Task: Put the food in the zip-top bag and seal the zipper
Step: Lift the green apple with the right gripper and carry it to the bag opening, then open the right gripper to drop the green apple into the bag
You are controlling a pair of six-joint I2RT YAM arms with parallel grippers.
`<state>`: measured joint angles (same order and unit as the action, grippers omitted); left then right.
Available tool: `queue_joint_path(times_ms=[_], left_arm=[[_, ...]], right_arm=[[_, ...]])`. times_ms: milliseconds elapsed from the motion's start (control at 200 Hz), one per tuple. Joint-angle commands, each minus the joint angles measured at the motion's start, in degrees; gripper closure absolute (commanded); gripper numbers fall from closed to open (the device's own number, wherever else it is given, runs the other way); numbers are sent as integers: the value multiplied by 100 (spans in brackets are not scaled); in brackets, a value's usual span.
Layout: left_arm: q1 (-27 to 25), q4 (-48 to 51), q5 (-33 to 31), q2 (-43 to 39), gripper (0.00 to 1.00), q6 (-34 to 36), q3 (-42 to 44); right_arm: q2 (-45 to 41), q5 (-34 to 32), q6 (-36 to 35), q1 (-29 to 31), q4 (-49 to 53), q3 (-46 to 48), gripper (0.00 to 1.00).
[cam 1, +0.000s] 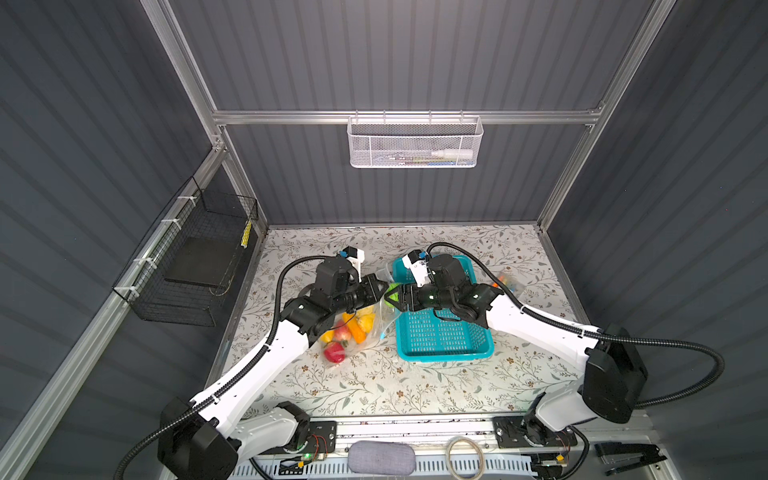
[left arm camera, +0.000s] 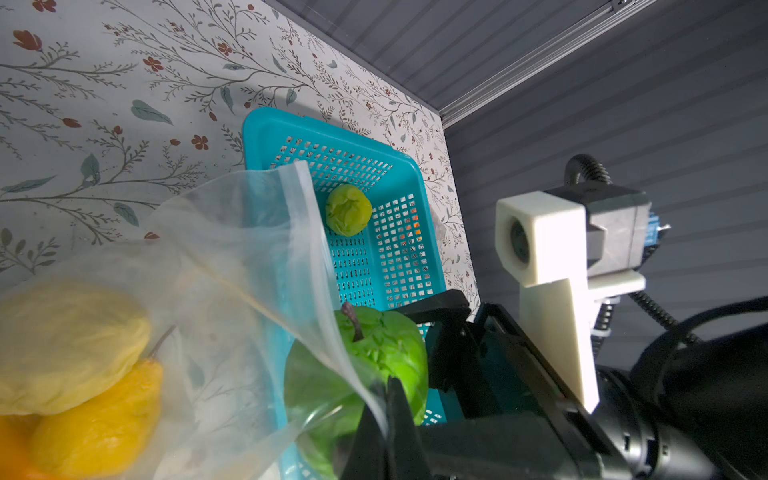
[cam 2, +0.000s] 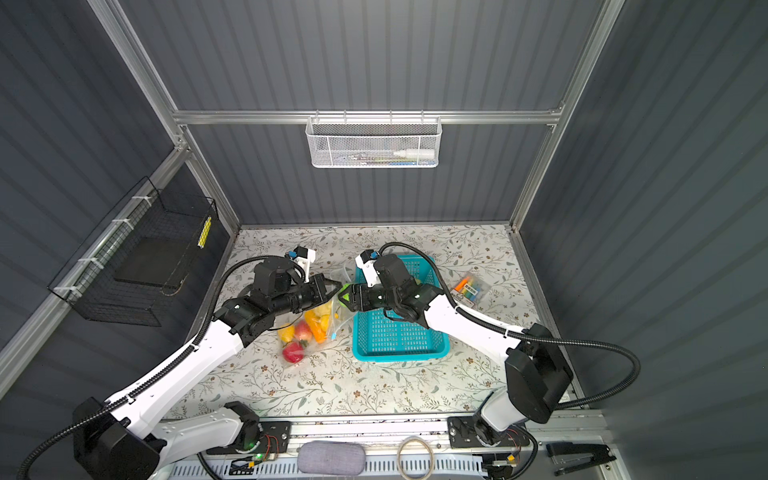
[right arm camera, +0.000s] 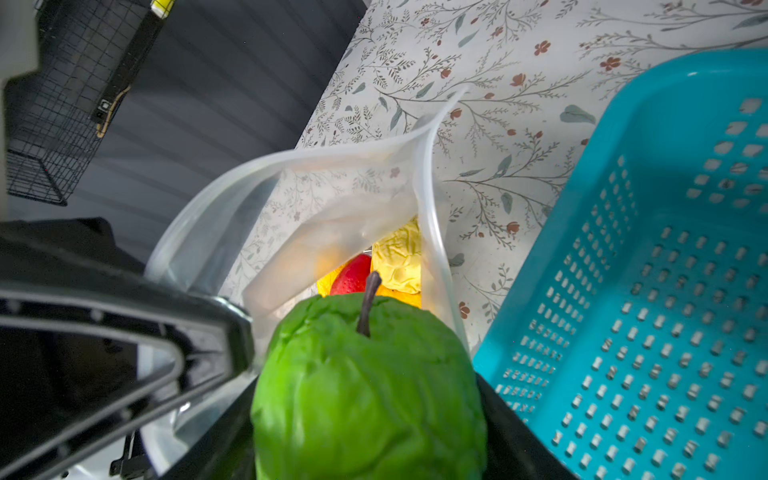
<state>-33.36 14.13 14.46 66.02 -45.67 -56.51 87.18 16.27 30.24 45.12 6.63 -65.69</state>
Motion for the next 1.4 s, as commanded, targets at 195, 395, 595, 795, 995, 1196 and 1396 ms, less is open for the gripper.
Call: queue_joint_path(times_ms=[195,395,595,795,995,1196,1396], left_arm=[[-38,-20,-9,-185,100,-21,-107],[-32,10,-83,-228,100,-15,-88],[-37,19,-106,-271,100,-36,-53],[-38,19,-129,-318,100,-46,-42],[-31,-59,-122,-317,100,-76,4],[-37,-46,-84,-257,100,-56,-31],[-35,8,-146,-309,100,-48,-23]], right_arm=[[56,-533,-275,155,636,-416,18],[-139,-554,-291,155,620,-378,13],[-451,-890,-278,146,658,-300,13],[-562,-1049,-224,-4,802,-79,25],[-527,-906,12,-21,639,347,40],[-392,-897,150,-29,461,500,55],[-249,-837,103,-39,564,313,81]])
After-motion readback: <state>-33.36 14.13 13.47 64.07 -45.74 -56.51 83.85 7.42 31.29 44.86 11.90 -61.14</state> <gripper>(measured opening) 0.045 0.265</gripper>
